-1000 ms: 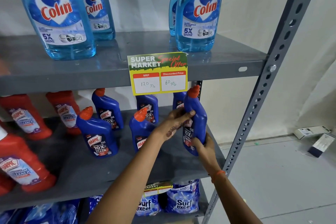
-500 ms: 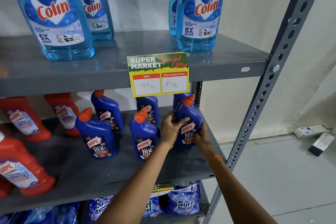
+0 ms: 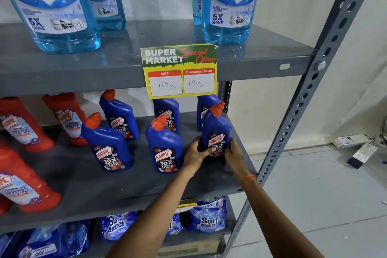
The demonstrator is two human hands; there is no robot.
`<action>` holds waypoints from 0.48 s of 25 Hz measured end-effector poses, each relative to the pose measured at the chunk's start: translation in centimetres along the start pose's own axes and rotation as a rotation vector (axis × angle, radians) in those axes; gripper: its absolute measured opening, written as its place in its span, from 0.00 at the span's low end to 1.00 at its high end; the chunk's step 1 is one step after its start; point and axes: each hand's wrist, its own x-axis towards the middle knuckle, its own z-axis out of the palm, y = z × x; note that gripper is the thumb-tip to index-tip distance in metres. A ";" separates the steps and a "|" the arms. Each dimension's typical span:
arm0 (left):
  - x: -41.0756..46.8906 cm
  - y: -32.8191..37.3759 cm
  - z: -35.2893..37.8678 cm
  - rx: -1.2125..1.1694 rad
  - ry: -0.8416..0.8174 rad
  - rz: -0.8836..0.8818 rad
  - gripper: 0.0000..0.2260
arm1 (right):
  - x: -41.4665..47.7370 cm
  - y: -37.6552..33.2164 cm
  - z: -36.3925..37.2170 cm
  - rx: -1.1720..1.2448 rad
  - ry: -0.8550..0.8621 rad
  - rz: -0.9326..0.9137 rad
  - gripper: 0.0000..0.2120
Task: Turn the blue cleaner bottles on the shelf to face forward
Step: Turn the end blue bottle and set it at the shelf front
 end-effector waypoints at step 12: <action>-6.1 -2.2 2.5 0.105 0.094 0.082 0.20 | -6.0 1.5 -0.9 -0.002 0.208 0.071 0.13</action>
